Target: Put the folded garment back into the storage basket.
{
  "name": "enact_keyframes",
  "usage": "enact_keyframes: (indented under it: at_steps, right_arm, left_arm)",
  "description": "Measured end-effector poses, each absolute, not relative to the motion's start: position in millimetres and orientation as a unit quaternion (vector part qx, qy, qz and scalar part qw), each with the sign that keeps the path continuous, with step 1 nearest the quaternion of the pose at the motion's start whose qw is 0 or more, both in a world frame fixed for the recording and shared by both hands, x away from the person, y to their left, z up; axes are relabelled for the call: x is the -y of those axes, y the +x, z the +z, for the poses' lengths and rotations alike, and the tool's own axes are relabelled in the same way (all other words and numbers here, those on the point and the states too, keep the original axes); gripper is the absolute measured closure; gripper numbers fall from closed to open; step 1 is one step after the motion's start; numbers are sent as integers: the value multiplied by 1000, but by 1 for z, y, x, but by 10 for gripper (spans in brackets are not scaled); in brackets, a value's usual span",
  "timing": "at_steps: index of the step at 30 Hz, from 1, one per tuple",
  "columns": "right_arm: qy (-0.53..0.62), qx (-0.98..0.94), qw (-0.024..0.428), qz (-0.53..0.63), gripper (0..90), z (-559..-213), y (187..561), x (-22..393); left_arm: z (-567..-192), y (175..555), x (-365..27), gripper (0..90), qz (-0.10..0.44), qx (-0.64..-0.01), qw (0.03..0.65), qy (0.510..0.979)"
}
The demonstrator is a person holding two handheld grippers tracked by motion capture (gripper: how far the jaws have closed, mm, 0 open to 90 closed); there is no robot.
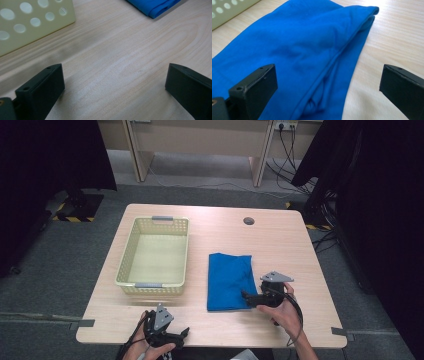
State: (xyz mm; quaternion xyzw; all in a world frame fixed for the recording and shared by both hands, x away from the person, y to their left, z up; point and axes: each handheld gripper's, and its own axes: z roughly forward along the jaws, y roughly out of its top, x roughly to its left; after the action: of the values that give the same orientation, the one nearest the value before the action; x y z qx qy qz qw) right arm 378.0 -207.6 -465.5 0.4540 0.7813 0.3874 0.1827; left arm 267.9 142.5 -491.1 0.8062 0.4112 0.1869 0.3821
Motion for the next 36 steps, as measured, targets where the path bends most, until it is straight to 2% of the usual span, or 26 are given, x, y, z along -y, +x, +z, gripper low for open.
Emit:
enact_keyframes:
  at_steps: [10, 36]
  right_arm:
    - [459, -787, 178, 371, 18, -470, 399, 193]
    - [470, -802, 151, 337, 14, -477, 425, 174]
  left_arm:
    - [-491, 268, -142, 13, 187, -411, 383, 806]
    - [-491, 267, -143, 13, 186, -412, 382, 806]
